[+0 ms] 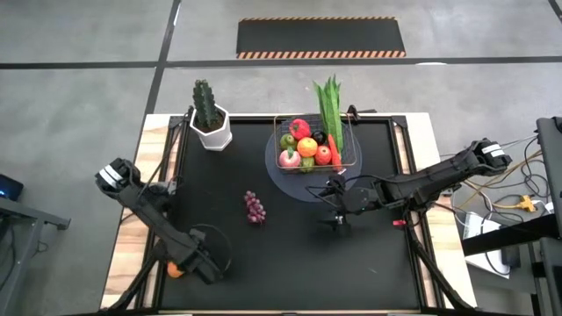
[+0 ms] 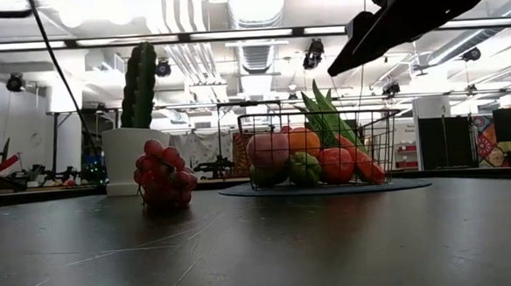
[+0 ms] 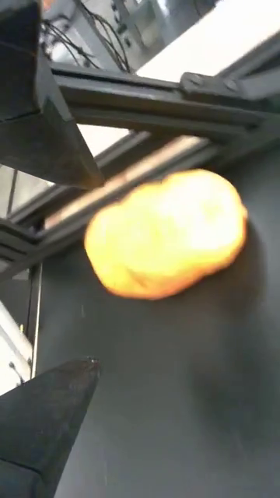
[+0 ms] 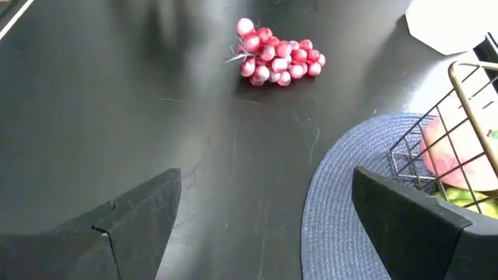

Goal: Build produce basket
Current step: Put the orange potato into the gold wire basket

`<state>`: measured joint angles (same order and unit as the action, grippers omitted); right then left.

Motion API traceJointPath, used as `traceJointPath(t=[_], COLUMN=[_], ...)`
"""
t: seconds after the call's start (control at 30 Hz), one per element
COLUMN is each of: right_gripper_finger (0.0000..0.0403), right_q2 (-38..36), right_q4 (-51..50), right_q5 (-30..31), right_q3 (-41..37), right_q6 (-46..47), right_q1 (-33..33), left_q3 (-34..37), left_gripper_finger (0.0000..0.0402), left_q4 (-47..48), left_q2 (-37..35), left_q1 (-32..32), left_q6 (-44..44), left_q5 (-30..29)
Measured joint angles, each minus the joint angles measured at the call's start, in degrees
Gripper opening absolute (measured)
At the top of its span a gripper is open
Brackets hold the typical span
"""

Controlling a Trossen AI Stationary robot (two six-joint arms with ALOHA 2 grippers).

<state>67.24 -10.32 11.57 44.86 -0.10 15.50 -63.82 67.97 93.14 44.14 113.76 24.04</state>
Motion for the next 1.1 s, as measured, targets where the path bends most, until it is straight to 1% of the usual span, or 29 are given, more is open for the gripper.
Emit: traceJointPath(t=[0.2,0.33,0.67,0.93,1.0,1.1], right_gripper_finger=[0.0359,0.0359,0.0359,0.0359,0.0359,0.0359], right_q2=[0.0,0.0,0.0,0.0,0.0,0.0], right_q4=[0.0,0.0,0.0,0.0,0.0,0.0], right_q5=[0.0,0.0,0.0,0.0,0.0,0.0], right_q3=[0.0,0.0,-0.4,-0.9,-1.1,-1.3], right_q6=[-0.2,-0.2,-0.7,-0.4,-0.4,0.2], right_q1=[0.0,0.0,0.0,0.0,0.0,0.0], left_q3=[0.4,0.7,5.2,9.0,9.9,10.7], left_gripper_finger=[0.0354,0.0354,0.0354,0.0354,0.0349,0.0329], left_q4=[-0.1,-0.3,-2.4,-7.6,-8.7,-10.1], left_q2=[-0.1,-0.1,-0.1,-0.2,-0.2,-0.2], left_q1=[2.3,2.6,2.6,2.6,2.6,2.6], left_q6=[4.3,5.6,5.9,5.9,5.9,5.9], left_q5=[0.9,-0.4,-1.2,-2.9,-2.9,-3.0])
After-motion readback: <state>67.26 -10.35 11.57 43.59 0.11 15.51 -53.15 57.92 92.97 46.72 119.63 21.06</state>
